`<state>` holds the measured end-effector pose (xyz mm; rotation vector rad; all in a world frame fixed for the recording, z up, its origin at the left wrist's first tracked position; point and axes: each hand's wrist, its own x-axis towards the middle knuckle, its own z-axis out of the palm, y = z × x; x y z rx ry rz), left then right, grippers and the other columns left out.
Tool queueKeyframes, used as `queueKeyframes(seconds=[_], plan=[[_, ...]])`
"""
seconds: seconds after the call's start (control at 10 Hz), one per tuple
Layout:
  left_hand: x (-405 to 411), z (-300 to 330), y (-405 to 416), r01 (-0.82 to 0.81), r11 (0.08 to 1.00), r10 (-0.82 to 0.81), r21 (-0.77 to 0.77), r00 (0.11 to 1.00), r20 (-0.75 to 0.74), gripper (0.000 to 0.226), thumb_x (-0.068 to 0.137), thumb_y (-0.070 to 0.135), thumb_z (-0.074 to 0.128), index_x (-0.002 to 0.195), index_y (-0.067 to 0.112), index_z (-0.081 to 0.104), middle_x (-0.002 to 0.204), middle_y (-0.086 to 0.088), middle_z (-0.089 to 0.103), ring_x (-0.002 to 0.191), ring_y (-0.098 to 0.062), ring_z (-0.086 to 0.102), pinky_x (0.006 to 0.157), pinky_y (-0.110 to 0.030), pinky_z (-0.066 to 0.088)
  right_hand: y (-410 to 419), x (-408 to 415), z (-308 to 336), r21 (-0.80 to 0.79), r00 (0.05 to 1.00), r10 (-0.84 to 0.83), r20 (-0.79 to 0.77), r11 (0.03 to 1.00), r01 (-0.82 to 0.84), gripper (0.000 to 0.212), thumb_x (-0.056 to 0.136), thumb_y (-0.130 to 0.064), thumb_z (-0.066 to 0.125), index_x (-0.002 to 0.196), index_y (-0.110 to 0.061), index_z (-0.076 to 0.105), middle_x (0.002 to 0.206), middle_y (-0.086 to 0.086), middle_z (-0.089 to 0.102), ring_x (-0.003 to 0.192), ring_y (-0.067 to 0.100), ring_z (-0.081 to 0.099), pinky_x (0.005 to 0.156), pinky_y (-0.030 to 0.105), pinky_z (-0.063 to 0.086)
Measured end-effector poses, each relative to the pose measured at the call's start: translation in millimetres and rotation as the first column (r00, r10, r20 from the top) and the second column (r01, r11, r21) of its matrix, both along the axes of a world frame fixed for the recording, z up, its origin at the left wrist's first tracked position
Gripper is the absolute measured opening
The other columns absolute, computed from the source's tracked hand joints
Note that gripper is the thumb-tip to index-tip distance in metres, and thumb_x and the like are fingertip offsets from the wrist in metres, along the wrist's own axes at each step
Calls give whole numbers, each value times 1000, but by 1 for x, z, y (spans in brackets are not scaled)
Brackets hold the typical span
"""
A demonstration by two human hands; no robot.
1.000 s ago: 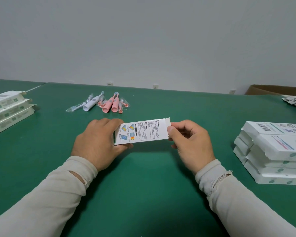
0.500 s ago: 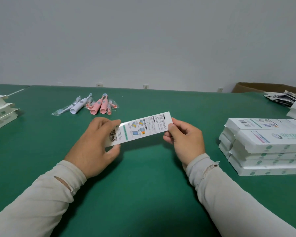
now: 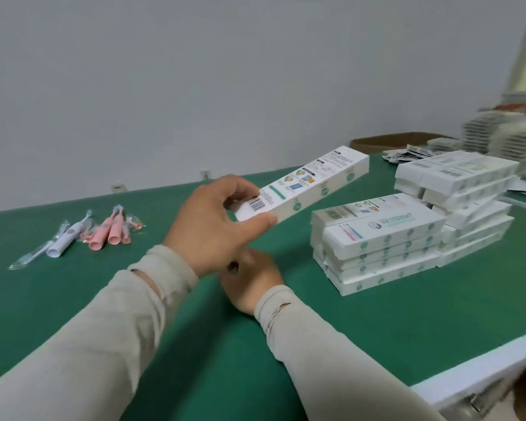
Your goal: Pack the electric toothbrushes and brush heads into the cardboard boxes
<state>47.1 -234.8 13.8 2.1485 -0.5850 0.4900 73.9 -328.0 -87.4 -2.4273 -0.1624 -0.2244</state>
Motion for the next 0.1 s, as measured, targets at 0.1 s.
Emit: queueKeyframes(seconds=[0.1], plan=[[22, 8, -50, 88, 996, -87, 13, 992, -93, 31, 76, 33, 83, 100, 28, 64, 95, 19, 65, 78, 13, 56, 70, -3, 41, -2, 3, -2, -18, 999, 8, -41, 1000, -9, 29, 92, -28, 51, 64, -24, 45, 80, -2, 58, 76, 28, 56, 67, 25, 42]])
